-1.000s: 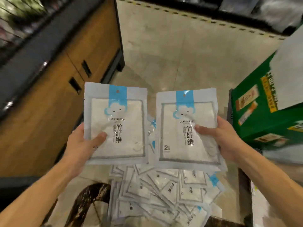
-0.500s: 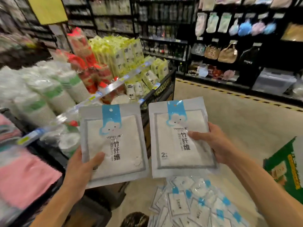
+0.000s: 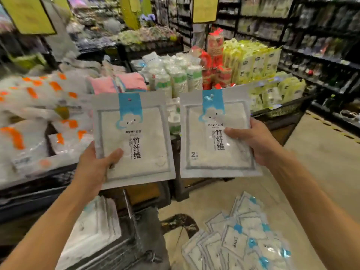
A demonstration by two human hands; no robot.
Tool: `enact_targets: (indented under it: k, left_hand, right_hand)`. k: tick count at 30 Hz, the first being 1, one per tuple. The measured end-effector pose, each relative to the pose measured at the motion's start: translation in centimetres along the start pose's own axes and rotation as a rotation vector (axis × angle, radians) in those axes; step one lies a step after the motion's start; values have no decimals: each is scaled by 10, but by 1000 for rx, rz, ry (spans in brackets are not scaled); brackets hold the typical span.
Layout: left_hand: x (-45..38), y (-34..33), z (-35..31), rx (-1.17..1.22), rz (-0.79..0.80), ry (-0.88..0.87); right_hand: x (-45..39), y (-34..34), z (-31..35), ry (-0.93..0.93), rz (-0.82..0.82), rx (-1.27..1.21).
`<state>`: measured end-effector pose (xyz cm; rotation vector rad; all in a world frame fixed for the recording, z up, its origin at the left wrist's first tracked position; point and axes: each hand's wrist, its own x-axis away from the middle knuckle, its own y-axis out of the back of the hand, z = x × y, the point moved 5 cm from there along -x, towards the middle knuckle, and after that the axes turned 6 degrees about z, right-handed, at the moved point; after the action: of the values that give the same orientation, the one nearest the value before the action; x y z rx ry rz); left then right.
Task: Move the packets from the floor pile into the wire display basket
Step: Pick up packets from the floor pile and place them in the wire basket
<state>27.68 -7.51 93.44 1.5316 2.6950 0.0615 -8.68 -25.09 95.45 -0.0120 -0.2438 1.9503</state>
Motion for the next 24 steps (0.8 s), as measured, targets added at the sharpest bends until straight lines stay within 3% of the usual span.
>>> enact_targets:
  k: [10,17,24]
  left_hand:
    - [124,136,13,104,-258,81]
    - [178,225,35,91,-376,108]
    - [227,325,79,158,-447,221]
  right_hand:
    - [28,-134,-35,-95,310,52]
    - [50,-236,-70,-161,432,39]
    - [73,-325,-127,-233,451,46]
